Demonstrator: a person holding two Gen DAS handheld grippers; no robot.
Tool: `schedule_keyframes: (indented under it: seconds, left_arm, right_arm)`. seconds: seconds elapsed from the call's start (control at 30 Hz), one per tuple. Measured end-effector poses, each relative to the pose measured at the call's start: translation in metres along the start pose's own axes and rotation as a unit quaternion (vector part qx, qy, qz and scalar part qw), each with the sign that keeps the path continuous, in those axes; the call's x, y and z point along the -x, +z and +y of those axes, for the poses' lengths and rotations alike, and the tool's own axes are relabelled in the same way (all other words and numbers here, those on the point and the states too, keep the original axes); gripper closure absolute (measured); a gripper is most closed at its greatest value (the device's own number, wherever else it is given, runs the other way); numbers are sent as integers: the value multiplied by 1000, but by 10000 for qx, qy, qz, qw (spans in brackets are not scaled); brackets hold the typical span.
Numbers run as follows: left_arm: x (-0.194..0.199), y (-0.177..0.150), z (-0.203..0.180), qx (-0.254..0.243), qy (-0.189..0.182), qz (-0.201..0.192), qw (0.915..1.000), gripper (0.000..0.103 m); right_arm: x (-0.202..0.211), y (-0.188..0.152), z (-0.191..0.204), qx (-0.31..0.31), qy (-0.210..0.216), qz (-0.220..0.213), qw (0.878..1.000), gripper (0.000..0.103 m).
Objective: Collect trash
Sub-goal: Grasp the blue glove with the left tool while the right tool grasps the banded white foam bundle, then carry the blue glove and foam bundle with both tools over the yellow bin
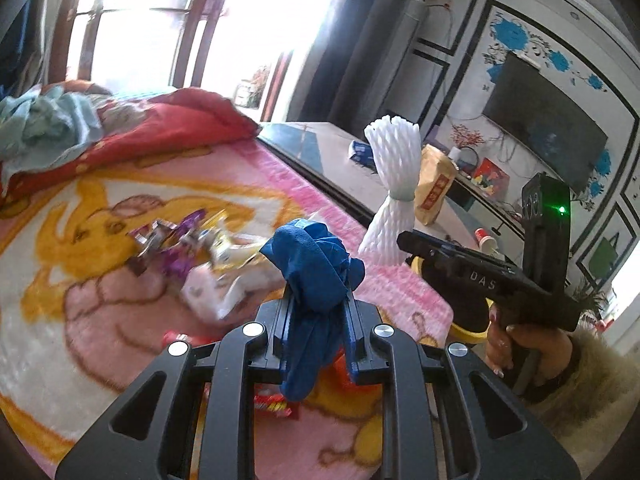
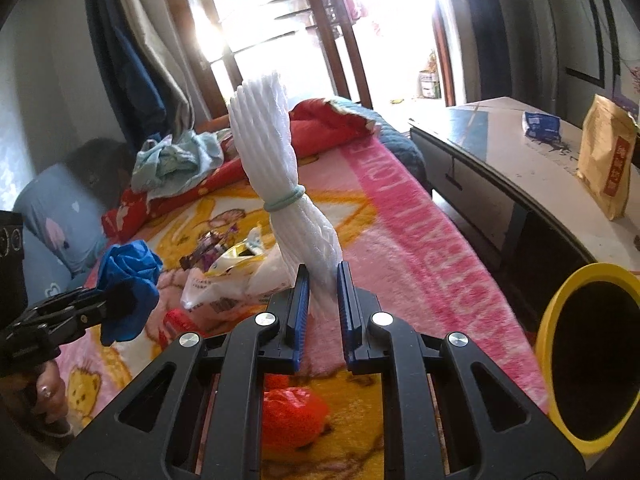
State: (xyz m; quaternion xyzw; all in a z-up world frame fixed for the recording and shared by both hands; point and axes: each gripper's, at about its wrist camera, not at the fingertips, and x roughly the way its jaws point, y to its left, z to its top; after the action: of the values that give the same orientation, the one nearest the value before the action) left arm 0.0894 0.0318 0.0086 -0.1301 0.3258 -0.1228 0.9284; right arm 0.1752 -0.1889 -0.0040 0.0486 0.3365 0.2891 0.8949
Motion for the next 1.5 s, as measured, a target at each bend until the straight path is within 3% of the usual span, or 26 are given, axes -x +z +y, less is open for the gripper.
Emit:
schedule_keyframes:
  seconds: [0.8,1.5]
  left_arm:
    - [-71,30,-79,-771,-795,54,9938,84]
    - [-122,25,-138,-1371,-1278,394,9815,84]
  right_arm:
    - [54,4,-70,-665,-873,-528,9926,93]
    - [102,-10,-149,-1344,-1988,-804,9674,93]
